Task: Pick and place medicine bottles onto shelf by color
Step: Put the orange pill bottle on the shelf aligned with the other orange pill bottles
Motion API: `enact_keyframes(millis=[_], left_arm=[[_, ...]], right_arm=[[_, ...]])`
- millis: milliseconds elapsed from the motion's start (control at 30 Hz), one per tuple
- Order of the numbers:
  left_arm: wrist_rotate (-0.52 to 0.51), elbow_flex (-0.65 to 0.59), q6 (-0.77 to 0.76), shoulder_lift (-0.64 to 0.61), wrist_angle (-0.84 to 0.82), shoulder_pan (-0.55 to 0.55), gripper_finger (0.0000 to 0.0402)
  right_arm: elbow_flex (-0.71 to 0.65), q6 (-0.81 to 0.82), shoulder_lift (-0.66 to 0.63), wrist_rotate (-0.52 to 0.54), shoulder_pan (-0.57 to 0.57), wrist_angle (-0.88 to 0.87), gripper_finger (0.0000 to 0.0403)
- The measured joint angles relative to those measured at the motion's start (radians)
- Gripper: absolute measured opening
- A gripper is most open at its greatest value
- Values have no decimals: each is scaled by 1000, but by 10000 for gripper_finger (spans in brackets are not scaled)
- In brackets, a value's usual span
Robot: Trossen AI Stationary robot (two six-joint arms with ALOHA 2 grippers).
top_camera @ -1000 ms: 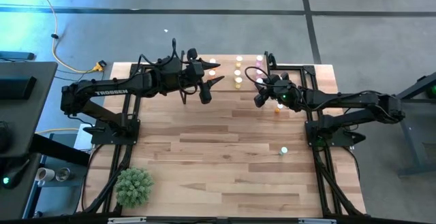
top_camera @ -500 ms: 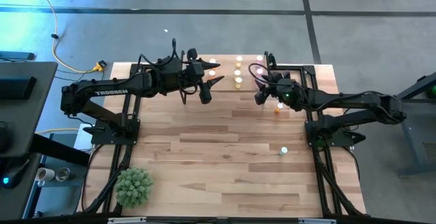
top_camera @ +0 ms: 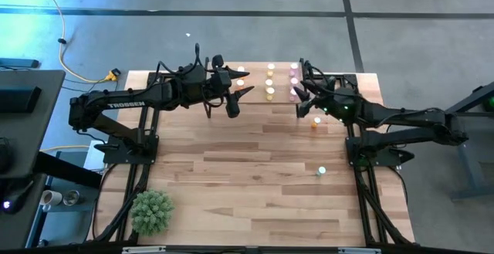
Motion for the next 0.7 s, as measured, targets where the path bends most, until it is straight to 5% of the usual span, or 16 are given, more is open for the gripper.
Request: enact_keyframes(millis=[433, 700], left_arm=[[-36, 0, 24, 0, -23, 0, 200], [-78, -1, 34, -9, -52, 0, 200]], right_arm=[[27, 28, -127, -2, 232, -32, 165], [213, -37, -127, 123, 333, -317, 165]])
